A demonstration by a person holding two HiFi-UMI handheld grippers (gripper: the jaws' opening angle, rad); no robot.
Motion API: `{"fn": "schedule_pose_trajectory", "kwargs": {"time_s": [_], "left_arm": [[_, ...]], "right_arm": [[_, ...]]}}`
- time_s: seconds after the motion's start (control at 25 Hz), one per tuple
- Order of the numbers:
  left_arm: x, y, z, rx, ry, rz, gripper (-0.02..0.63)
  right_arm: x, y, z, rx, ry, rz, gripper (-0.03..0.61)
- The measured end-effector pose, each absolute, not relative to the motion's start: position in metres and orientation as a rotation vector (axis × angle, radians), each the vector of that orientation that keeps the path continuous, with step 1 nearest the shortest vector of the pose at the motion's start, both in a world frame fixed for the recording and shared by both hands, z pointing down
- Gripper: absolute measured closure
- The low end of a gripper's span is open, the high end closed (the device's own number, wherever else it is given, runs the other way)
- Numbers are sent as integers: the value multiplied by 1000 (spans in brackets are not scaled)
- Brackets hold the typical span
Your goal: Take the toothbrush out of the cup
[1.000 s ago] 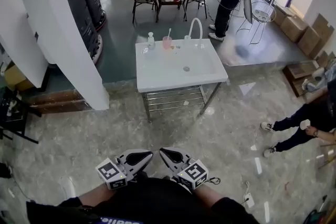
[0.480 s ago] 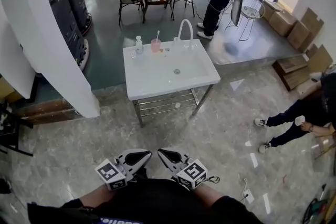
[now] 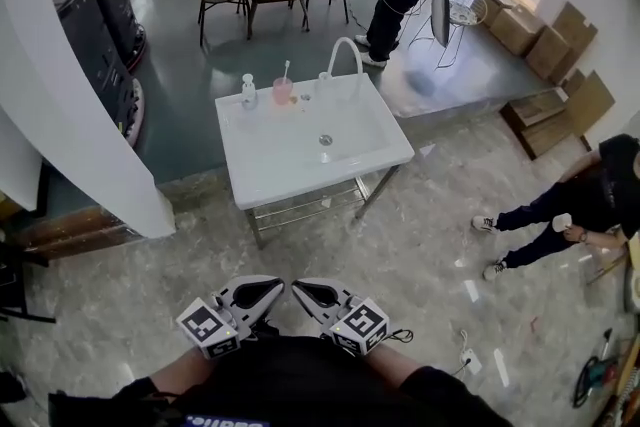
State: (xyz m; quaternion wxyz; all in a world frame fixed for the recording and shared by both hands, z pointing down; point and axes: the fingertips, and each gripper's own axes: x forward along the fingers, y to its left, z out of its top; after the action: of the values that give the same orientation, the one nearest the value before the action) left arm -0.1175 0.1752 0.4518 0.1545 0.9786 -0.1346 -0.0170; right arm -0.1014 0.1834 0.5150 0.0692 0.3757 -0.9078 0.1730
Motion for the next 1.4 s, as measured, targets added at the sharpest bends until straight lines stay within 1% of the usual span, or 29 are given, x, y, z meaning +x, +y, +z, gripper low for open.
{"fn": "schedule_pose_trajectory", "kwargs": {"time_s": [0.32, 0.44, 0.68, 1.0, 1.4], "left_arm": [[-147, 118, 460, 2794, -329, -51, 604], [-152, 98, 451, 2798, -306, -71, 604], [-159, 76, 465, 2785, -295, -55, 604], [-143, 46, 471, 2779, -370, -36, 604], [-97, 2, 465, 2769, -498, -9, 604]], "right_arm": [[-118, 129, 514, 1225, -2684, 535, 568], [-118, 111, 517, 1268, -2660, 527, 568], [-122, 89, 515, 1280, -2644, 531, 568], [-107, 63, 526, 1230, -2674, 548, 568], [-58, 12, 514, 1168, -2720, 542, 568]]}}
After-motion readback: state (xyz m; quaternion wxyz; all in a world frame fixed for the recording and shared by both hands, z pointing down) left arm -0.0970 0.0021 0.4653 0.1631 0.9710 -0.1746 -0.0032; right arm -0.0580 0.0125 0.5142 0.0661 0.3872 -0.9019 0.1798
